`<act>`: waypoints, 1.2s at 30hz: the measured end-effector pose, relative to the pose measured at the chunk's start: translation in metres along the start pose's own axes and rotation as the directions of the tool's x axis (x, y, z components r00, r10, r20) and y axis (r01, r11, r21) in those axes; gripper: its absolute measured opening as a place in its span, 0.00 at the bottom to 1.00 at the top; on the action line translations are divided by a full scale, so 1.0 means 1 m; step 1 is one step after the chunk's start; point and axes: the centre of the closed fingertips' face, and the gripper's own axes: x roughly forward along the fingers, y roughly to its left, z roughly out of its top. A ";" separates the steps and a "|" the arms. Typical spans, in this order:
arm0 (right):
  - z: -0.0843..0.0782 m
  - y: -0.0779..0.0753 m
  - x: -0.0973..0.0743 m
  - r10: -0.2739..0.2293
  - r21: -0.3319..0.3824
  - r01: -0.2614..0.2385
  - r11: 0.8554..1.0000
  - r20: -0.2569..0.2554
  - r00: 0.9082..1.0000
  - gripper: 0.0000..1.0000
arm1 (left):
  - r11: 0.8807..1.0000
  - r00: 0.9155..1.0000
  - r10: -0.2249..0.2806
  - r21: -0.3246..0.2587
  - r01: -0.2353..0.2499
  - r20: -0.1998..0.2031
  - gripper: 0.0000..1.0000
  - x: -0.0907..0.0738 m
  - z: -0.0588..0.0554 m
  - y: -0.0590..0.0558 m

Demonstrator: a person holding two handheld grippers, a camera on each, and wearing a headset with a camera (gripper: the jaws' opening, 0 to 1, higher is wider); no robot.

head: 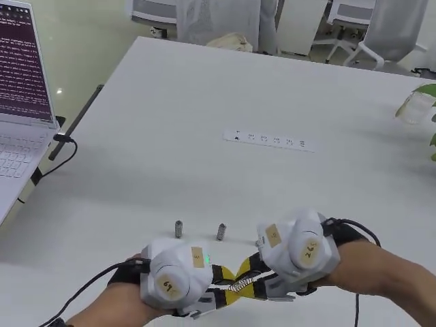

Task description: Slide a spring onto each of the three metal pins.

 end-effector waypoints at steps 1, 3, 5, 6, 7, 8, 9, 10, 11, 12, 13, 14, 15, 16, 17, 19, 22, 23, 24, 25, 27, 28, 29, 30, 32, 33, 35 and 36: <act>0.000 0.000 0.000 0.002 -0.003 -0.002 1.000 -0.004 1.000 0.09 | 1.000 1.000 0.000 0.001 0.000 -0.001 0.02 0.000 0.000 0.000; -0.001 0.000 0.001 0.002 -0.013 -0.003 1.000 -0.013 1.000 0.09 | 1.000 1.000 0.001 -0.001 -0.001 -0.003 0.02 0.001 -0.001 0.000; -0.001 0.000 0.002 0.006 -0.019 -0.006 1.000 -0.020 1.000 0.08 | 1.000 1.000 0.003 0.000 -0.003 -0.005 0.02 0.001 -0.002 0.000; -0.001 0.000 0.002 0.009 -0.024 -0.010 1.000 -0.026 1.000 0.08 | 1.000 1.000 0.004 0.001 -0.004 -0.007 0.02 0.001 -0.002 0.000; -0.002 0.000 0.003 0.010 -0.027 -0.011 1.000 -0.030 0.999 0.08 | 1.000 1.000 0.005 0.001 -0.005 -0.007 0.02 0.001 -0.003 0.000; -0.002 0.000 0.003 0.010 -0.034 -0.011 0.999 -0.037 0.999 0.08 | 1.000 1.000 0.007 -0.001 -0.007 -0.008 0.02 0.002 -0.003 0.000; -0.002 0.000 0.004 0.010 -0.038 -0.011 0.999 -0.039 0.999 0.08 | 1.000 1.000 0.007 -0.005 -0.007 -0.009 0.02 0.002 -0.004 0.000; -0.003 0.001 0.004 0.009 -0.038 -0.011 0.999 -0.041 0.999 0.08 | 1.000 1.000 0.007 -0.011 -0.007 -0.010 0.02 0.003 -0.004 0.000; -0.003 0.000 0.005 0.008 -0.038 -0.010 0.999 -0.042 0.999 0.08 | 1.000 1.000 0.007 -0.014 -0.008 -0.012 0.03 0.003 -0.005 0.000; -0.003 0.000 0.005 0.007 -0.039 -0.009 0.999 -0.042 0.999 0.08 | 1.000 1.000 0.009 -0.016 -0.009 -0.013 0.03 0.003 -0.005 0.000; -0.004 0.000 0.005 0.008 -0.039 -0.009 0.999 -0.043 0.999 0.08 | 1.000 1.000 0.009 -0.019 -0.009 -0.014 0.03 0.003 -0.006 0.000; -0.004 0.000 0.005 0.008 -0.038 -0.009 0.999 -0.042 0.999 0.08 | 1.000 1.000 0.010 -0.019 -0.010 -0.014 0.03 0.003 -0.006 0.000; -0.004 0.000 0.005 0.004 -0.037 -0.005 0.999 -0.042 0.999 0.08 | 1.000 1.000 0.015 -0.022 -0.015 -0.018 0.03 0.004 -0.007 0.000; -0.005 -0.001 0.004 0.002 -0.035 -0.004 0.999 -0.041 0.999 0.08 | 1.000 1.000 0.015 -0.025 -0.016 -0.020 0.04 0.004 -0.008 0.000; -0.006 -0.001 0.004 -0.002 -0.030 0.000 1.000 -0.038 0.999 0.08 | 0.999 1.000 0.015 -0.032 -0.016 -0.028 0.04 0.004 -0.011 0.001; -0.007 -0.004 0.003 -0.014 -0.018 0.013 1.000 -0.029 0.999 0.08 | 0.998 0.999 0.028 -0.047 -0.030 -0.031 0.05 0.004 -0.016 0.003; -0.014 -0.006 0.000 -0.020 -0.008 0.020 1.000 -0.031 0.999 0.08 | 0.996 0.998 0.044 -0.071 -0.046 -0.034 0.05 0.000 -0.021 0.003; -0.015 -0.006 -0.001 -0.021 -0.004 0.021 1.000 -0.030 0.999 0.08 | 0.996 0.998 0.045 -0.076 -0.048 -0.036 0.06 -0.001 -0.023 0.002; -0.018 -0.007 -0.003 -0.023 0.001 0.023 1.000 -0.030 0.999 0.08 | 0.995 0.998 0.051 -0.083 -0.054 -0.039 0.06 -0.003 -0.025 0.002; -0.020 -0.008 -0.004 -0.026 0.003 0.026 1.000 -0.031 0.999 0.08 | 0.994 0.998 0.056 -0.087 -0.060 -0.042 0.07 -0.004 -0.027 0.002; -0.023 -0.010 -0.006 -0.032 0.012 0.032 0.999 -0.030 0.999 0.08 | 0.993 0.997 0.066 -0.098 -0.071 -0.050 0.08 -0.008 -0.031 0.002; -0.026 -0.011 -0.007 -0.035 0.020 0.036 0.999 -0.029 0.999 0.08 | 0.991 0.996 0.073 -0.105 -0.078 -0.050 0.08 -0.009 -0.032 0.003; -0.028 -0.012 -0.008 -0.038 0.025 0.039 0.999 -0.029 0.999 0.08 | 0.990 0.995 0.083 -0.115 -0.088 -0.048 0.09 -0.011 -0.033 0.005; -0.031 -0.014 -0.010 -0.044 0.033 0.045 0.998 -0.031 0.999 0.08 | 0.988 0.995 0.090 -0.124 -0.095 -0.047 0.09 -0.013 -0.034 0.006; -0.034 -0.016 -0.012 -0.052 0.044 0.053 0.998 -0.031 0.998 0.08 | 0.980 0.992 0.117 -0.156 -0.122 -0.039 0.10 -0.019 -0.035 0.011; -0.036 -0.016 -0.013 -0.054 0.048 0.056 0.997 -0.031 0.998 0.08 | 0.977 0.991 0.125 -0.168 -0.130 -0.036 0.11 -0.021 -0.035 0.012; -0.040 -0.018 -0.015 -0.061 0.060 0.063 0.996 -0.031 0.998 0.08 | 0.969 0.989 0.147 -0.194 -0.150 -0.030 0.12 -0.025 -0.036 0.017; -0.041 -0.018 -0.015 -0.063 0.063 0.065 0.996 -0.031 0.998 0.08 | 0.967 0.988 0.155 -0.201 -0.157 -0.028 0.12 -0.027 -0.037 0.018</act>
